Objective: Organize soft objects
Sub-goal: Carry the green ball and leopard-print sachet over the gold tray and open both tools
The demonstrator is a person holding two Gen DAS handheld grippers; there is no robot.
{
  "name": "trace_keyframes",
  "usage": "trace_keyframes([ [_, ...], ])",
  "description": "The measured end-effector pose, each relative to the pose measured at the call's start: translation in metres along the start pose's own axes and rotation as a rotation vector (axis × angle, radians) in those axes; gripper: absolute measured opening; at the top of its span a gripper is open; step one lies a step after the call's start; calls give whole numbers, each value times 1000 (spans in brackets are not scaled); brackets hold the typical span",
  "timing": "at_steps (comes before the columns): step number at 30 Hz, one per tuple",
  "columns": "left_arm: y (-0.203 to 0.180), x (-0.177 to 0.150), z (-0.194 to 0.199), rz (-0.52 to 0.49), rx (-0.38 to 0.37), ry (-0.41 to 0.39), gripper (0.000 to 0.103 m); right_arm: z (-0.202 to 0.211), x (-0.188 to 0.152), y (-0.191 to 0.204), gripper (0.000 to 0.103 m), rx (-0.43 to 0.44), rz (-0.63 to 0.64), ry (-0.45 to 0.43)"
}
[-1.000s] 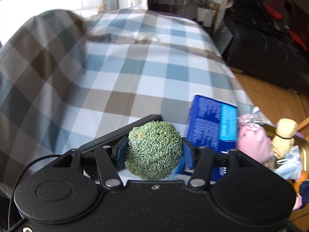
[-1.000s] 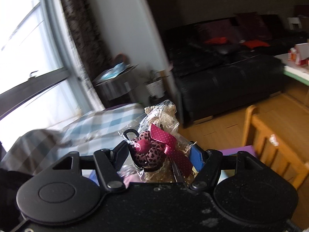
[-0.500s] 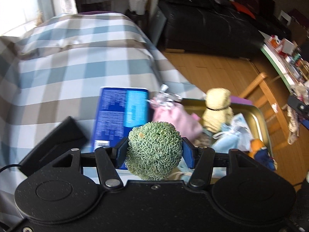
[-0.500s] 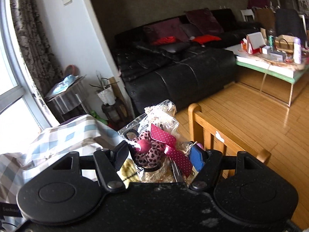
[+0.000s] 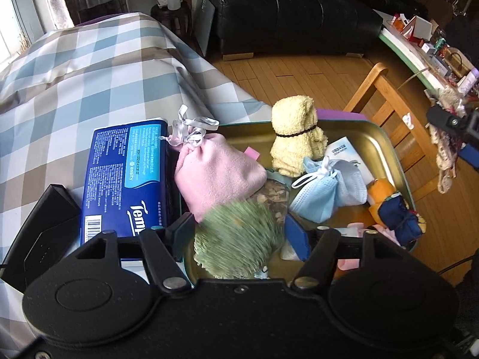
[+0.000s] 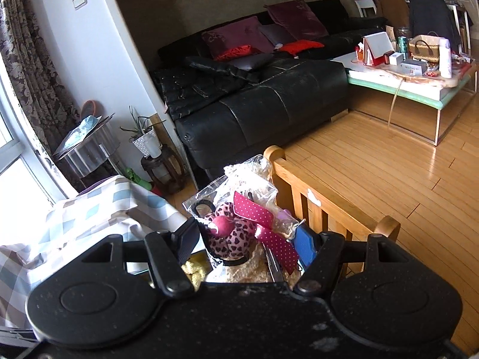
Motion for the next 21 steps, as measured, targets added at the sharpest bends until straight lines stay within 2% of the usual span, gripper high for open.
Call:
trace_keyframes([
  [3,0,-2,-3,-11,18,-7,71,-2,-2,-1,67,-4,-2,8],
  [14,14,-7,-6,5,69,-5,72,-19,-6,4,67,-45,32,101],
  [21,17,-12,-8,5,80,10,72,-30,-3,12,68,-39,64,99],
])
Point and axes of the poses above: each gripper's, at about its wrist camera, not at the fingertips, and z roughly against the way its jaws point, y to its left, x to its top, the point moved 4 cm from there along -z, roughly the way its jaws point, and after that the axes turned 11 degrees about -x, right-handed, at the moved point
